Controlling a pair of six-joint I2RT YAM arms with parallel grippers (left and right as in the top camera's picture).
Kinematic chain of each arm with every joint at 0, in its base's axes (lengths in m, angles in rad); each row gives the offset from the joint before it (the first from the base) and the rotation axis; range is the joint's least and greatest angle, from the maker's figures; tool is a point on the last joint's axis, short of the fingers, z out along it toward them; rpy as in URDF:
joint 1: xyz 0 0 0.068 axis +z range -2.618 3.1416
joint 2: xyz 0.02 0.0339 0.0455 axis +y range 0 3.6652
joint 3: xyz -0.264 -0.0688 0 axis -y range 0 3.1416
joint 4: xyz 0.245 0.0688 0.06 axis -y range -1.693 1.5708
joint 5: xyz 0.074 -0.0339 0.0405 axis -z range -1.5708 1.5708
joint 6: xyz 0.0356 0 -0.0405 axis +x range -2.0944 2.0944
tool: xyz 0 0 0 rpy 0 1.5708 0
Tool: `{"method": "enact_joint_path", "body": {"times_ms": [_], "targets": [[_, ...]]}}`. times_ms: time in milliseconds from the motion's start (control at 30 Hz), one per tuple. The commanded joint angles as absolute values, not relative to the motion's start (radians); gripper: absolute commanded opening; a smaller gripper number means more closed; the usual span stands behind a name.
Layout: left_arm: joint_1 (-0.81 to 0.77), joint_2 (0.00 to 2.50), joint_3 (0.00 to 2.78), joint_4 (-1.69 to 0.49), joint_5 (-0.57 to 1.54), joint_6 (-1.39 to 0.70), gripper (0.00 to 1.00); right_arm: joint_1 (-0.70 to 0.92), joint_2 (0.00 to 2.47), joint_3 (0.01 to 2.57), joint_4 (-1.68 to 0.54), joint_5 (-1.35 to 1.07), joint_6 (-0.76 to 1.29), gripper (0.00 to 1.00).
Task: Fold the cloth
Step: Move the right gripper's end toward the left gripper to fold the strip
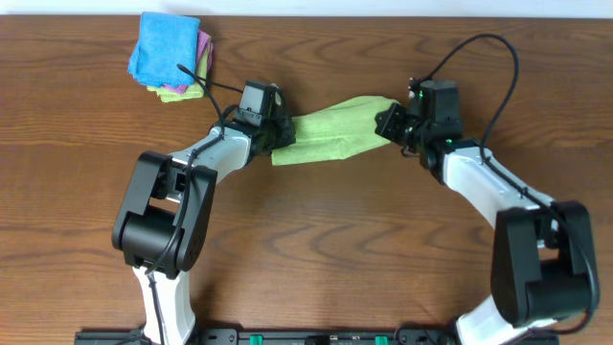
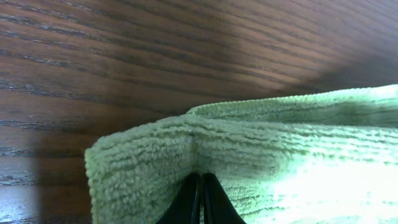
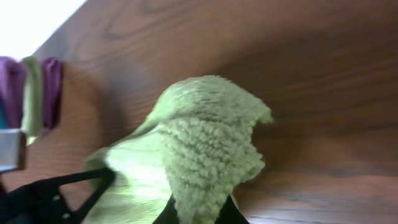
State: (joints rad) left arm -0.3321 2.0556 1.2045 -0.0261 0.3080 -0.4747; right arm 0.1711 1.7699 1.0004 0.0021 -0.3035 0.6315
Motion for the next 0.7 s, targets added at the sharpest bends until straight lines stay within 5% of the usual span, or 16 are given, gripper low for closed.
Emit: {"method": "enact_joint_path", "body": {"times_ms": [0,667], "targets": [[-0.334,2.072,1.209,-0.033,0.315,-0.478,0.06,0.22,1.765,1.024,-0.004,-0.282,0.612,0.01],[-0.333,2.067,1.209,-0.032,0.334,-0.48,0.06,0.448,1.897,1.274,-0.124,-0.158,0.522,0.01]]}}
